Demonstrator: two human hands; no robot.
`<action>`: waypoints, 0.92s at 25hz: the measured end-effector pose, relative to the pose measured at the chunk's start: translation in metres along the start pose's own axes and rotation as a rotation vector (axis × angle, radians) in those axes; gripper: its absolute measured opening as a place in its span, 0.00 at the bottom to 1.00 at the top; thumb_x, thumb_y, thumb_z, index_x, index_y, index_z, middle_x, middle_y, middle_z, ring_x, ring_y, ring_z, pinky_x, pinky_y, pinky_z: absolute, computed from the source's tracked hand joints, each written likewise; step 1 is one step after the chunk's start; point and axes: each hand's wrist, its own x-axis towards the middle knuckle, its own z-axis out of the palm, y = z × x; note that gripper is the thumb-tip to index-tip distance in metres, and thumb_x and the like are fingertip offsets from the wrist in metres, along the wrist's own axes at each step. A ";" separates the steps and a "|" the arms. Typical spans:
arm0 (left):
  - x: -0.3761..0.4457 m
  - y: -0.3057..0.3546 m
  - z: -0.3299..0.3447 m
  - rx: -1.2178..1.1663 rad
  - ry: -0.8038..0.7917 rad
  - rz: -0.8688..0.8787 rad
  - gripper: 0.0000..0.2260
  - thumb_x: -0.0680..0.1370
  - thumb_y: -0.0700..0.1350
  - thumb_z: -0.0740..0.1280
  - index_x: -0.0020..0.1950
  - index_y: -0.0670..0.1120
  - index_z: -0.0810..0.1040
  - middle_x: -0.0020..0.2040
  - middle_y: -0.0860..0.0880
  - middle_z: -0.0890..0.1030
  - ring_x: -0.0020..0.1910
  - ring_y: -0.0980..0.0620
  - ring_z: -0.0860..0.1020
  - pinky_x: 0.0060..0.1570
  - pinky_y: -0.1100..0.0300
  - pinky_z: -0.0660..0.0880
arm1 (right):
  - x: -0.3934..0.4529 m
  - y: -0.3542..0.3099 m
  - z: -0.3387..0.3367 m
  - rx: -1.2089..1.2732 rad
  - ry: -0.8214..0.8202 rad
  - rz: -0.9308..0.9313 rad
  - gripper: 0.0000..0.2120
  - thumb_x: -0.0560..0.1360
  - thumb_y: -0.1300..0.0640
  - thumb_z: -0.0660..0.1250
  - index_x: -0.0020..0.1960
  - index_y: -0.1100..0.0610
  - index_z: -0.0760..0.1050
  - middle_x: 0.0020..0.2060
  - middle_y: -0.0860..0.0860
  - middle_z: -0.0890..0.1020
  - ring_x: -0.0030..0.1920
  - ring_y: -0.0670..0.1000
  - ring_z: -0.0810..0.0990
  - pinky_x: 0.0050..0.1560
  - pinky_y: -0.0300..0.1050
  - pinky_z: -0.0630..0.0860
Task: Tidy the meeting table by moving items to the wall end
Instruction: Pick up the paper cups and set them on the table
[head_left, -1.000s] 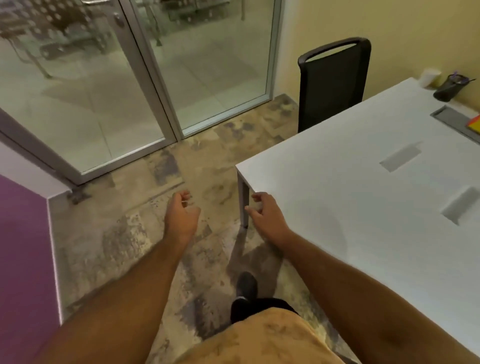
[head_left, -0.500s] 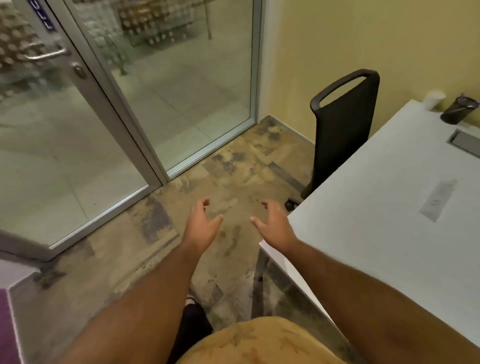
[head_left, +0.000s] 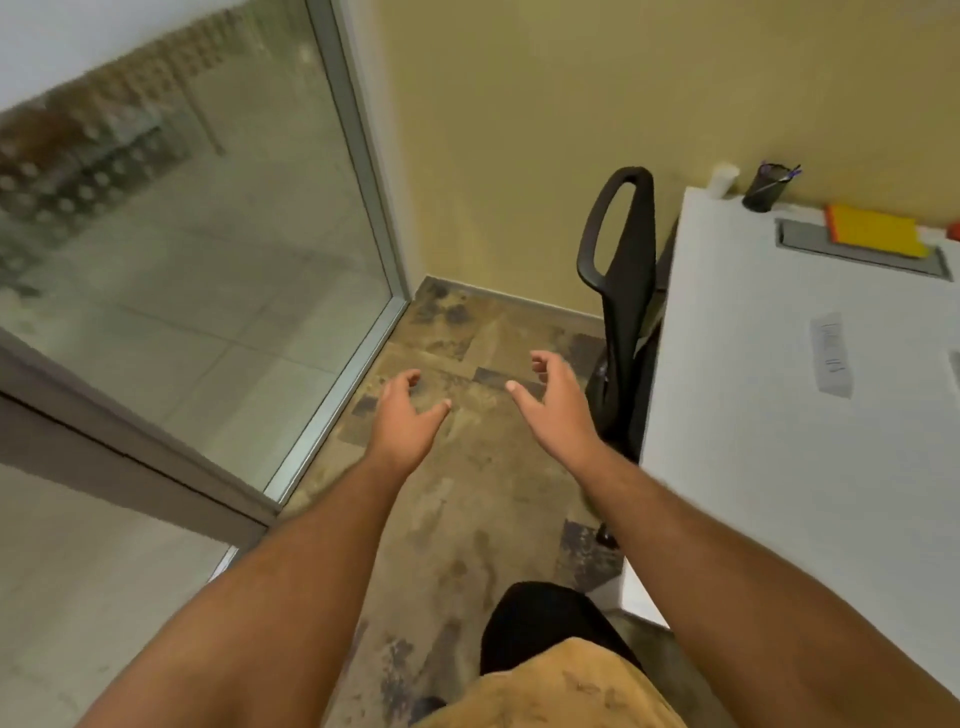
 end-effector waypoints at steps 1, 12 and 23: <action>0.018 0.007 0.008 -0.009 -0.003 0.037 0.27 0.77 0.52 0.75 0.74 0.49 0.72 0.70 0.49 0.75 0.69 0.51 0.75 0.69 0.52 0.73 | 0.014 -0.005 -0.003 0.024 0.052 0.000 0.26 0.80 0.46 0.72 0.74 0.51 0.70 0.68 0.48 0.76 0.67 0.48 0.76 0.68 0.48 0.75; 0.284 0.161 0.102 -0.044 -0.258 0.345 0.21 0.79 0.49 0.73 0.71 0.50 0.75 0.68 0.54 0.76 0.66 0.57 0.74 0.66 0.58 0.71 | 0.276 -0.015 -0.064 0.166 0.455 0.113 0.20 0.81 0.49 0.72 0.71 0.50 0.73 0.65 0.47 0.76 0.65 0.46 0.76 0.60 0.40 0.72; 0.482 0.279 0.236 -0.044 -0.454 0.330 0.17 0.80 0.50 0.71 0.68 0.51 0.76 0.65 0.55 0.75 0.65 0.56 0.74 0.63 0.59 0.70 | 0.480 0.041 -0.122 0.242 0.482 0.311 0.27 0.80 0.46 0.72 0.74 0.50 0.68 0.64 0.48 0.77 0.63 0.50 0.79 0.63 0.51 0.79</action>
